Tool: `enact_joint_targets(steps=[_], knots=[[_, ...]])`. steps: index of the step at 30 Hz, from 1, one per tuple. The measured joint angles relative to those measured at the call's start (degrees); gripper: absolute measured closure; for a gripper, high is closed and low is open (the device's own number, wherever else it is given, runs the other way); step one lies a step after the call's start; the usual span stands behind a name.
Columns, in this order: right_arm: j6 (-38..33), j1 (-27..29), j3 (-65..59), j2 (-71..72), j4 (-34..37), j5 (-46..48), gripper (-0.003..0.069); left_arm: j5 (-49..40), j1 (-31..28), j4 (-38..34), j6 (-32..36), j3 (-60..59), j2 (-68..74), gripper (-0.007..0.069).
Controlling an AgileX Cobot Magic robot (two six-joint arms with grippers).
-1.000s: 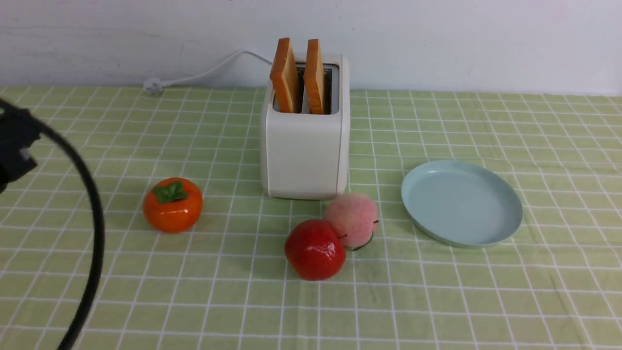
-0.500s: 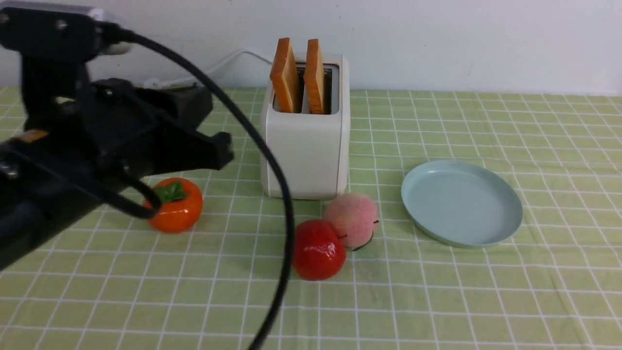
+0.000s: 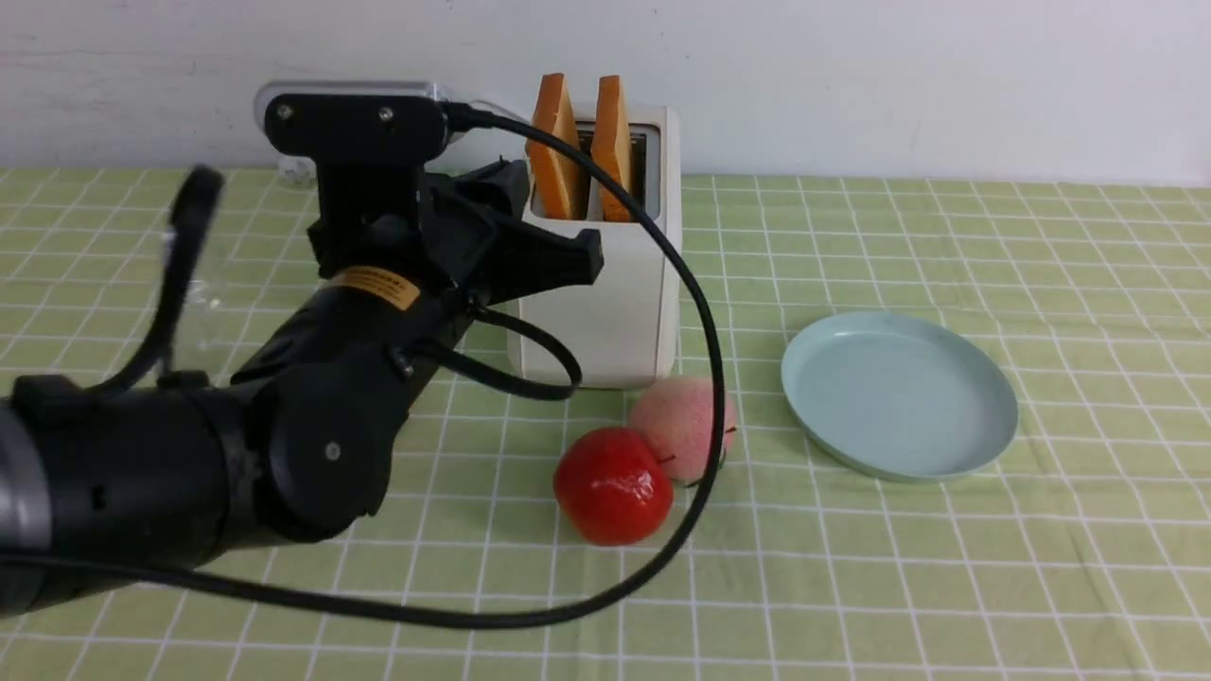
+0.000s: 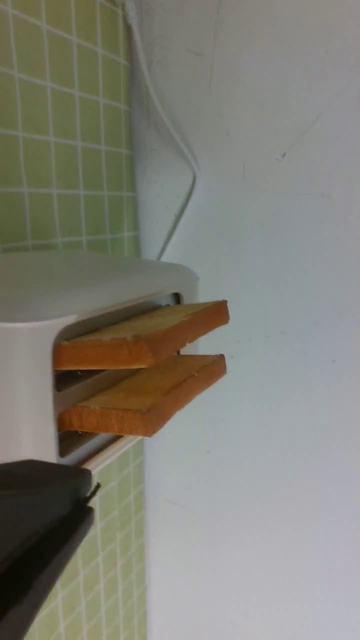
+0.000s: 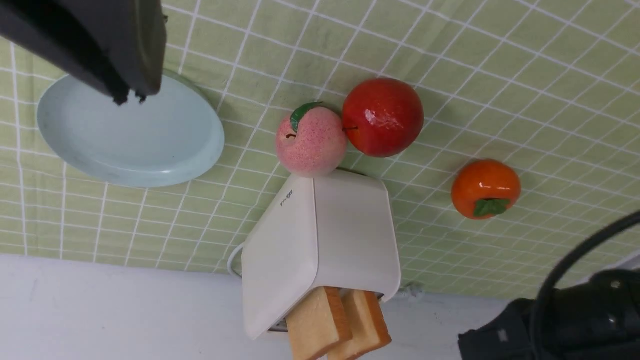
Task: Take toasted bread from bread machine on green coffee tablecloth place on plate.
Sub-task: 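Reach for a toast slice standing in the toaster with the left gripper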
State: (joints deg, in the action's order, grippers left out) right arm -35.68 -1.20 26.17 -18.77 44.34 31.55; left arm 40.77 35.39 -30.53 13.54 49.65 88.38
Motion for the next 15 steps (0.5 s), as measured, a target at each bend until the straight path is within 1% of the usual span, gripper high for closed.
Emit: enact_joint_targets(steps=[1, 3, 4, 5, 7, 9, 10, 11, 13, 15], knots=[[-0.1, 0.0, 0.0, 0.0, 0.0, -0.6, 0.0637, 1.4, -1.6, 4.3, -6.7, 0.1, 1.6, 0.0515], [-0.1, 0.0, 0.0, 0.0, 0.1, -1.0, 0.0638, 3.2, -4.2, 10.0, -15.5, 0.1, 3.8, 0.0436], [-0.1, 0.0, 0.0, 0.0, 0.1, -1.1, 0.0638, 3.3, -4.4, 10.6, -17.0, 0.2, 4.0, 0.0427], [-0.1, 0.0, 0.1, 0.0, 0.1, -1.5, 0.0636, 4.0, -6.0, 14.8, -21.2, 0.4, 5.4, 0.0368], [-0.1, 0.0, 0.3, 0.0, 0.1, -2.2, 0.0633, 4.4, -8.8, 21.3, -27.8, 1.8, 7.8, 0.0284], [-0.1, 0.0, 0.3, 0.0, 0.1, -2.8, 0.063, 4.7, -10.2, 26.5, -32.1, 3.6, 10.0, 0.0235], [-0.1, 0.0, 0.3, 0.0, 0.1, -2.9, 0.0629, 4.7, -10.3, 26.9, -32.4, 3.6, 10.4, 0.0226], [-0.1, 0.0, 0.3, 0.0, 0.1, -3.3, 0.0627, 4.7, -10.7, 30.1, -34.4, 5.4, 12.1, 0.0204], [-0.1, 0.0, 0.3, 0.0, 0.1, -3.7, 0.0626, 4.7, -10.9, 32.5, -34.8, 7.6, 14.1, 0.0194], [-0.1, 0.0, 0.3, 0.0, 0.2, -3.8, 0.0625, 4.7, -10.9, 33.2, -34.8, 9.8, 16.0, 0.0191]])
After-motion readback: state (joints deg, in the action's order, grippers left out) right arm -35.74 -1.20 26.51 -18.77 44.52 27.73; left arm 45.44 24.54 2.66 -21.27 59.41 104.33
